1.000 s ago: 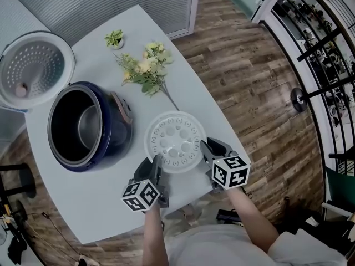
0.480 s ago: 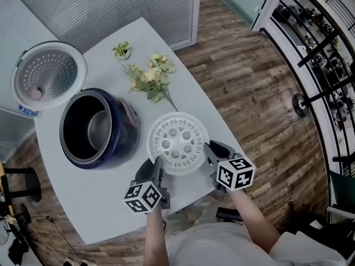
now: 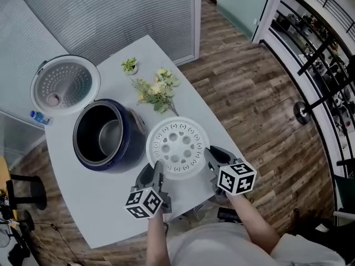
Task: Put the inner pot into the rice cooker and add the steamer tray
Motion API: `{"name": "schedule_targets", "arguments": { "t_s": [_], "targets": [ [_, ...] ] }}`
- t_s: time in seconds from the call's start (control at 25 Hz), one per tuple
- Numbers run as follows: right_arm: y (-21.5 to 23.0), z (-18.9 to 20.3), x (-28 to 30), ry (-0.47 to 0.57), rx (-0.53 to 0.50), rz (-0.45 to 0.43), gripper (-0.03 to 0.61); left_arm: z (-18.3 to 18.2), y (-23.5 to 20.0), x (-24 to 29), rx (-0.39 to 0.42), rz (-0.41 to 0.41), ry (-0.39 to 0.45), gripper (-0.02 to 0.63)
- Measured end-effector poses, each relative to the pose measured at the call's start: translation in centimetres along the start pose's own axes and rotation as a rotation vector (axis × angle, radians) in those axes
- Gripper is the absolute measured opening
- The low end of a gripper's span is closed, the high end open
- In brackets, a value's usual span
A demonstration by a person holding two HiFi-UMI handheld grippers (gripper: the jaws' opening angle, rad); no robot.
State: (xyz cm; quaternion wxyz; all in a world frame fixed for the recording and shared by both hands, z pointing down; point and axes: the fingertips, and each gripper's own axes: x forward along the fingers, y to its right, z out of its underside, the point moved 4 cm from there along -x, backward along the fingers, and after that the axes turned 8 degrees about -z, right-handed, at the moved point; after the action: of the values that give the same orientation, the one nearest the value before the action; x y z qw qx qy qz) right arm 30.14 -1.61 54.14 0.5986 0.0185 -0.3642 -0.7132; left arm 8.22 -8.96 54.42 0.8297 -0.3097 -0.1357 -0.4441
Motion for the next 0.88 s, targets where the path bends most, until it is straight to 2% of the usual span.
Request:
{"name": "schedule_targets", "arguments": {
  "t_s": [0.36,0.64,0.88],
  "targets": [
    [-2.9,-2.3,-1.1,0.072,0.018,-0.038,0.072,-3.3,0.5,-2.5,0.034,0.008,0.082,0.097],
    [-5.2,-3.6,-1.8,0.106,0.006,-0.070,0.069,-5.2,0.3,-4.4,0.030,0.004,0.132,0.092],
    [-6.0,-4.8,-2.1,0.124,-0.008,-0.078,0.067,-6.8,1.2,-5.4,0.090,0.003,0.165,0.094]
  ]
}}
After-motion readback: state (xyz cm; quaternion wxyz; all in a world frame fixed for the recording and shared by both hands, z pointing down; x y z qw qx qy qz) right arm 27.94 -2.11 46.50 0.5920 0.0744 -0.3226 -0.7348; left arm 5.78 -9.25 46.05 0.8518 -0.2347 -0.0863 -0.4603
